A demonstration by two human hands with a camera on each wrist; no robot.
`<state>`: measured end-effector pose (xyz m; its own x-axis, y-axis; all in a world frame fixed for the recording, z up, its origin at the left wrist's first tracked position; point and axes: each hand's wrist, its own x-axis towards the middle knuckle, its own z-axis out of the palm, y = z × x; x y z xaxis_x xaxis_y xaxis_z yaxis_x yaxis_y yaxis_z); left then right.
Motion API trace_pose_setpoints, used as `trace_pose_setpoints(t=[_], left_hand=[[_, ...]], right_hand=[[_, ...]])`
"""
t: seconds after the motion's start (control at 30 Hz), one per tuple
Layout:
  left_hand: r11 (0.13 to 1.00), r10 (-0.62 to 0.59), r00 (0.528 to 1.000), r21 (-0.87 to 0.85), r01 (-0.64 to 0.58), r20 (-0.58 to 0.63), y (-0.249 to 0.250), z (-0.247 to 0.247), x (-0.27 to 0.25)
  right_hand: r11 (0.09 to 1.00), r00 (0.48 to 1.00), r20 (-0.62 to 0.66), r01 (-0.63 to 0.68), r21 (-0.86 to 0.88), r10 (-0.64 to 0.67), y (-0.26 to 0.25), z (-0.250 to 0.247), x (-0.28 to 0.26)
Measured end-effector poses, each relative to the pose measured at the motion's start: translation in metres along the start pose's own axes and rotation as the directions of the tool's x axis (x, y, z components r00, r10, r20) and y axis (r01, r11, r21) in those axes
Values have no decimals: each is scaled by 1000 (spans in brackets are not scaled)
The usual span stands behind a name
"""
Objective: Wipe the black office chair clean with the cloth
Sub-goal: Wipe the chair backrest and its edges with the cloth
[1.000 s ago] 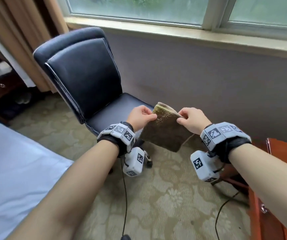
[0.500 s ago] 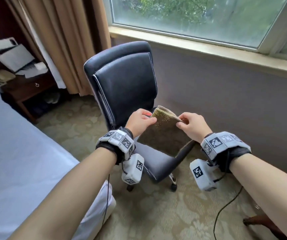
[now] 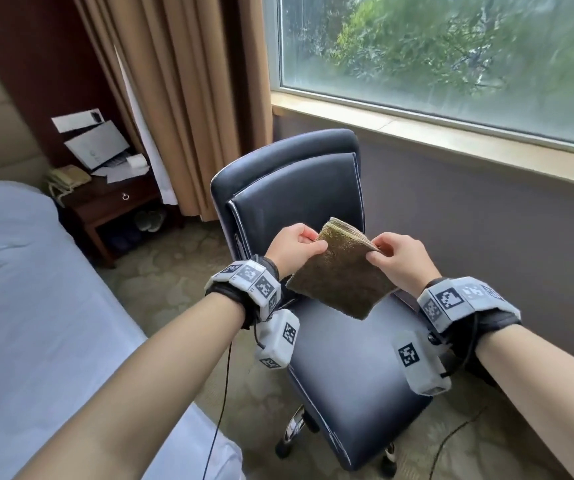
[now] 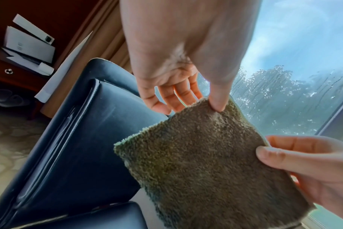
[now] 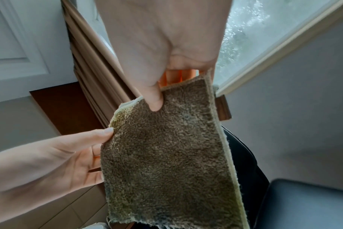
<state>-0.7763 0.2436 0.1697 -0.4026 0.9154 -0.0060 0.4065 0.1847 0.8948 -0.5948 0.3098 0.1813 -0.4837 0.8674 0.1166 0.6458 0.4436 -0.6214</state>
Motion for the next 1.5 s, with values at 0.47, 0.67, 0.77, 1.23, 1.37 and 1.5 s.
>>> trace_pose_setpoints(t=[0.47,0.67,0.77,1.23,1.37,1.5], left_hand=[[1000,20,999,15,-19,-33,-15,-55,99],[998,59,998,-4,-59,22,-44,-92,163],[997,70,995,-48,-67,66,-65,-106,196],[899,397,871,71,-433,289,-112,-126,235],[859,462,834,83,-506,301,-136,-137,222],[863,456,840,83,-498,294,-169,-152,209]], right_hand=[[999,997,-59,46,-10,-46,-34,33,103],[998,987,-153,49,26,-45,-54,75,158],[997,978,-211,25,76,-9,-58,107,184],[959,830,-555,102,264,65,-52,216,184],[952,765,-644,191,237,7,-62,260,171],[950,754,-657,210,229,-8,-69,289,155]])
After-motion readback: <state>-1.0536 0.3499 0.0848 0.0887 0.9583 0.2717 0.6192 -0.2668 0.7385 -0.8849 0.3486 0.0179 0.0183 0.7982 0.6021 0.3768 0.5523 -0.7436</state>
